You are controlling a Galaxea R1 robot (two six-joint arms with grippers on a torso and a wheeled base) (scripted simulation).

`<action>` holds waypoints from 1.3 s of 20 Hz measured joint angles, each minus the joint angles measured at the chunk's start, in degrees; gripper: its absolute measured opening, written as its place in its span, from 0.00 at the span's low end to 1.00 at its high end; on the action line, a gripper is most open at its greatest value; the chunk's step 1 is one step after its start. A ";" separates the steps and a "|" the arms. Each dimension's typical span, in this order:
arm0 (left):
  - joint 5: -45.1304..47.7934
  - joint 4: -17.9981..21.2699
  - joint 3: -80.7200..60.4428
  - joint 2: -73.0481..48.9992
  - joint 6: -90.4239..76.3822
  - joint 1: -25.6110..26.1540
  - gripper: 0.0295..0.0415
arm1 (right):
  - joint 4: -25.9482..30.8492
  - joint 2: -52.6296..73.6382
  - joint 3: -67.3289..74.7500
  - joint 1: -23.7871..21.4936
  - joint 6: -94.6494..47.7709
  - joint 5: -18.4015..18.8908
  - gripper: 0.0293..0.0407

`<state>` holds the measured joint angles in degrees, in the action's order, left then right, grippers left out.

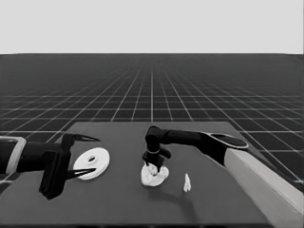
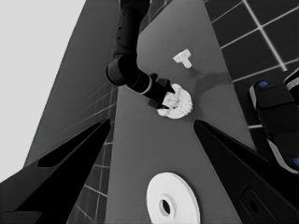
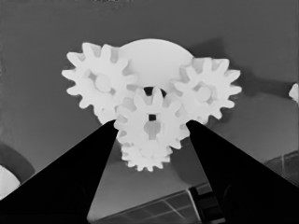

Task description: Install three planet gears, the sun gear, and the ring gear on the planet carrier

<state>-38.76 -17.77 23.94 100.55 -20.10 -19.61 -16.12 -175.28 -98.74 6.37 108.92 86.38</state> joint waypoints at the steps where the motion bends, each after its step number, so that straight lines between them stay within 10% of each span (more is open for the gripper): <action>1: 0.00 0.00 0.00 0.00 0.00 0.00 0.75 | 0.00 0.00 0.00 0.00 0.60 0.00 0.14; 26: 0.00 0.00 0.00 0.00 0.00 0.00 0.75 | 0.00 0.00 0.00 0.01 15.60 0.00 0.14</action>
<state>-38.76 -17.77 23.94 100.55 -20.10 -19.61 -16.12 -175.28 -98.75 6.38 124.52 86.38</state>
